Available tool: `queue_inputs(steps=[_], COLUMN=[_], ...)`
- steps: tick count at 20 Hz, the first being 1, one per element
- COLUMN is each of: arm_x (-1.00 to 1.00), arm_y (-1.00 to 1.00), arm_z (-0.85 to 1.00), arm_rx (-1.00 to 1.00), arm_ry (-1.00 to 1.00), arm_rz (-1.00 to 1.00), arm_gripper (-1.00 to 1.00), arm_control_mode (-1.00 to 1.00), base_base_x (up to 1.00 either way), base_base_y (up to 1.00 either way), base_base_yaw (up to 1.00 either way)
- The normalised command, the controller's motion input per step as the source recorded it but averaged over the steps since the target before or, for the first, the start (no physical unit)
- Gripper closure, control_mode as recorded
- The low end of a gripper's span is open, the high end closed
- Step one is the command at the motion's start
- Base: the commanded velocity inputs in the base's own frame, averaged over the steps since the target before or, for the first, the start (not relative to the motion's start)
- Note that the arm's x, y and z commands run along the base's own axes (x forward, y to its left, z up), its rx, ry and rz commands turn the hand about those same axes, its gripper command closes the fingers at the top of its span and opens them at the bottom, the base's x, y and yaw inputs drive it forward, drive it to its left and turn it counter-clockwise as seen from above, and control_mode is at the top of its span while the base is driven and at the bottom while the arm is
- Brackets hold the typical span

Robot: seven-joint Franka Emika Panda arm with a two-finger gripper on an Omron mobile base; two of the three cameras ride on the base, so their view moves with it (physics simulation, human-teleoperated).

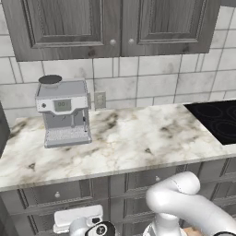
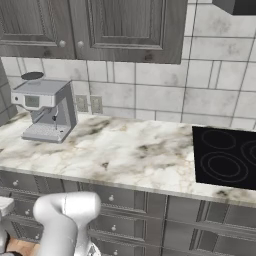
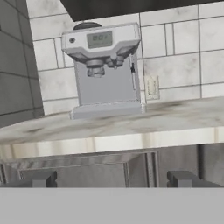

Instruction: Take the pizza cutter from the drawer on the left and place it on the dining counter for cutting.

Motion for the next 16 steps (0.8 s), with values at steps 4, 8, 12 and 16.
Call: queue_inputs(steps=[4,8,12,16], arm_x=[0.51,0.25,0.00,0.16], arm_y=[0.00,0.34,0.43,0.27], arm_z=[-0.51,-0.42,-0.19,-0.09], arm_rx=[0.04,0.00,0.00,0.00], arm_ry=[0.06,0.00,-0.02,0.00], arm_rz=[0.00,0.00,0.00,0.00], arm_gripper=[-1.00,-1.00,-1.00,-1.00], arm_control_mode=[-1.00,-1.00,-1.00,-1.00], base_base_x=[0.00,0.00,0.00,0.00], base_base_y=[0.00,0.00,0.00,0.00], base_base_yaw=[0.00,0.00,0.00,0.00])
